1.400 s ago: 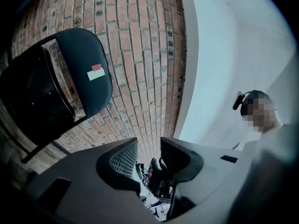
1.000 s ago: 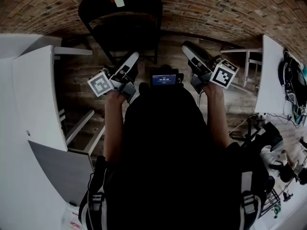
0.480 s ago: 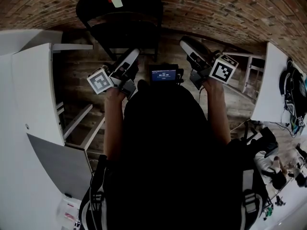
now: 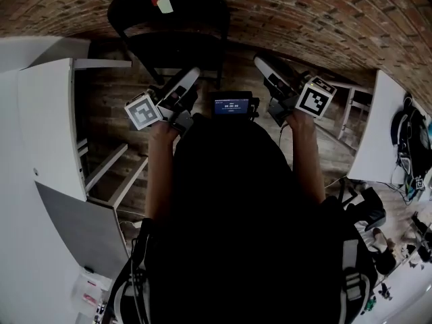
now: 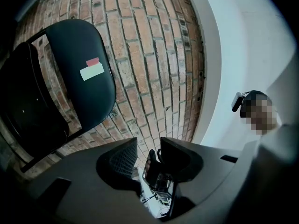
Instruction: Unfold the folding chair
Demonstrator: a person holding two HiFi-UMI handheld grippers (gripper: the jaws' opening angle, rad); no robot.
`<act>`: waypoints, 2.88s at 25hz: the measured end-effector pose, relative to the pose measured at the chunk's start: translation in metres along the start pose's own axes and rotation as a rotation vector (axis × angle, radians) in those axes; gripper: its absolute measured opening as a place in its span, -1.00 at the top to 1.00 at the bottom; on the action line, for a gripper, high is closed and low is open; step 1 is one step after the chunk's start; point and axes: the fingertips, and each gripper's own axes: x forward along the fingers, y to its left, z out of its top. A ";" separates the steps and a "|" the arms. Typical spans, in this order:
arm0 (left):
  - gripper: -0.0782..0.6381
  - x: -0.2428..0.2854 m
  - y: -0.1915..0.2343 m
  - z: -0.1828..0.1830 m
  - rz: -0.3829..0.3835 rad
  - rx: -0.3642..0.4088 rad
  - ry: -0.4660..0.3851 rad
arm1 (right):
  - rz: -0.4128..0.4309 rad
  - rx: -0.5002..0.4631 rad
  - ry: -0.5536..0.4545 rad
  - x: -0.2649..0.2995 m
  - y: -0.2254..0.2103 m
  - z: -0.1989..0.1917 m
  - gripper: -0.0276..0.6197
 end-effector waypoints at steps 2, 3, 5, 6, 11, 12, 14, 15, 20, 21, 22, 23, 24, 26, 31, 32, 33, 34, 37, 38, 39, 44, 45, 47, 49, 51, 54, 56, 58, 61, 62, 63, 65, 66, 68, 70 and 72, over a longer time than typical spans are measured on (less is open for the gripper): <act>0.35 0.004 0.001 -0.002 -0.002 -0.005 -0.002 | 0.005 -0.001 0.004 -0.001 -0.003 0.003 0.64; 0.35 0.005 0.003 -0.003 0.003 -0.011 -0.003 | 0.009 0.001 0.006 -0.001 -0.004 0.004 0.64; 0.35 0.007 0.005 -0.004 0.009 -0.016 -0.008 | 0.015 0.004 0.011 -0.002 -0.007 0.005 0.64; 0.35 0.008 0.005 -0.004 0.010 -0.012 -0.012 | 0.016 0.006 0.014 -0.003 -0.008 0.006 0.64; 0.35 0.009 0.004 -0.001 0.015 -0.007 -0.034 | 0.014 0.002 0.042 0.000 -0.016 0.006 0.64; 0.35 0.008 0.007 -0.001 0.017 -0.009 -0.038 | 0.014 -0.001 0.046 0.001 -0.017 0.007 0.64; 0.35 0.006 0.013 0.000 0.019 -0.015 -0.050 | 0.012 -0.007 0.053 0.003 -0.019 0.007 0.64; 0.35 0.005 0.016 0.000 0.019 -0.025 -0.055 | 0.006 -0.008 0.057 0.004 -0.020 0.005 0.64; 0.35 -0.017 0.058 0.007 0.059 -0.124 -0.067 | -0.069 -0.032 0.095 0.026 -0.036 0.004 0.64; 0.35 -0.020 0.069 0.013 0.074 -0.137 -0.071 | -0.078 -0.041 0.105 0.034 -0.040 0.006 0.64; 0.35 -0.023 0.081 0.019 0.091 -0.152 -0.076 | -0.085 -0.053 0.116 0.043 -0.044 0.007 0.64; 0.34 -0.027 0.094 0.023 0.110 -0.168 -0.081 | -0.095 -0.066 0.127 0.053 -0.048 0.008 0.64; 0.33 -0.030 0.108 0.027 0.128 -0.182 -0.087 | -0.108 -0.079 0.138 0.062 -0.054 0.009 0.63; 0.28 -0.034 0.136 0.035 0.169 -0.205 -0.099 | -0.140 -0.097 0.165 0.080 -0.066 0.009 0.61; 0.08 -0.031 0.199 0.049 0.289 -0.175 -0.118 | -0.232 -0.187 0.246 0.112 -0.092 0.016 0.44; 0.03 -0.030 0.210 0.051 0.307 -0.164 -0.124 | -0.252 -0.209 0.266 0.117 -0.097 0.017 0.41; 0.00 -0.029 0.220 0.054 0.321 -0.157 -0.129 | -0.271 -0.229 0.281 0.121 -0.103 0.019 0.39; -0.03 -0.027 0.229 0.057 0.329 -0.155 -0.135 | -0.289 -0.245 0.293 0.125 -0.109 0.021 0.37; -0.10 -0.023 0.252 0.061 0.345 -0.174 -0.152 | -0.341 -0.282 0.318 0.135 -0.127 0.025 0.33; -0.12 -0.022 0.259 0.060 0.354 -0.185 -0.154 | -0.357 -0.296 0.330 0.139 -0.133 0.025 0.33; -0.13 -0.022 0.267 0.059 0.368 -0.198 -0.153 | -0.375 -0.312 0.344 0.143 -0.138 0.024 0.32; -0.20 -0.020 0.305 0.056 0.477 -0.271 -0.163 | -0.453 -0.408 0.406 0.160 -0.159 0.021 0.32; -0.20 -0.018 0.309 0.057 0.487 -0.287 -0.183 | -0.456 -0.421 0.418 0.162 -0.161 0.021 0.32; -0.20 -0.013 0.315 0.058 0.487 -0.324 -0.220 | -0.460 -0.442 0.437 0.166 -0.164 0.020 0.31; -0.20 -0.008 0.319 0.060 0.469 -0.362 -0.253 | -0.439 -0.448 0.448 0.174 -0.167 0.018 0.32; -0.19 -0.003 0.319 0.065 0.438 -0.387 -0.291 | -0.402 -0.452 0.463 0.180 -0.168 0.015 0.32; -0.19 0.006 0.316 0.068 0.433 -0.388 -0.319 | -0.356 -0.466 0.480 0.179 -0.170 0.015 0.32; -0.13 0.007 0.316 0.066 0.432 -0.396 -0.335 | -0.333 -0.508 0.493 0.178 -0.169 0.017 0.32; 0.24 0.006 0.314 0.066 0.403 -0.421 -0.352 | -0.314 -0.576 0.521 0.178 -0.167 0.016 0.32; 0.29 0.003 0.314 0.062 0.402 -0.437 -0.344 | -0.287 -0.661 0.603 0.174 -0.167 0.010 0.35; 0.30 0.003 0.314 0.060 0.403 -0.437 -0.343 | -0.282 -0.682 0.629 0.170 -0.167 0.009 0.37; 0.30 0.003 0.314 0.060 0.402 -0.438 -0.351 | -0.276 -0.698 0.649 0.168 -0.165 0.008 0.38; 0.37 -0.003 0.314 0.062 0.399 -0.450 -0.403 | -0.259 -0.715 0.661 0.166 -0.159 0.005 0.41; 0.44 -0.008 0.314 0.062 0.395 -0.461 -0.443 | -0.249 -0.718 0.658 0.166 -0.155 0.003 0.42; 0.52 -0.019 0.313 0.063 0.378 -0.487 -0.528 | -0.229 -0.731 0.647 0.166 -0.144 -0.001 0.43; 0.57 -0.030 0.311 0.066 0.354 -0.506 -0.606 | -0.208 -0.764 0.640 0.168 -0.131 -0.006 0.44; 0.60 -0.040 0.308 0.069 0.333 -0.515 -0.660 | -0.184 -0.810 0.641 0.170 -0.119 -0.012 0.44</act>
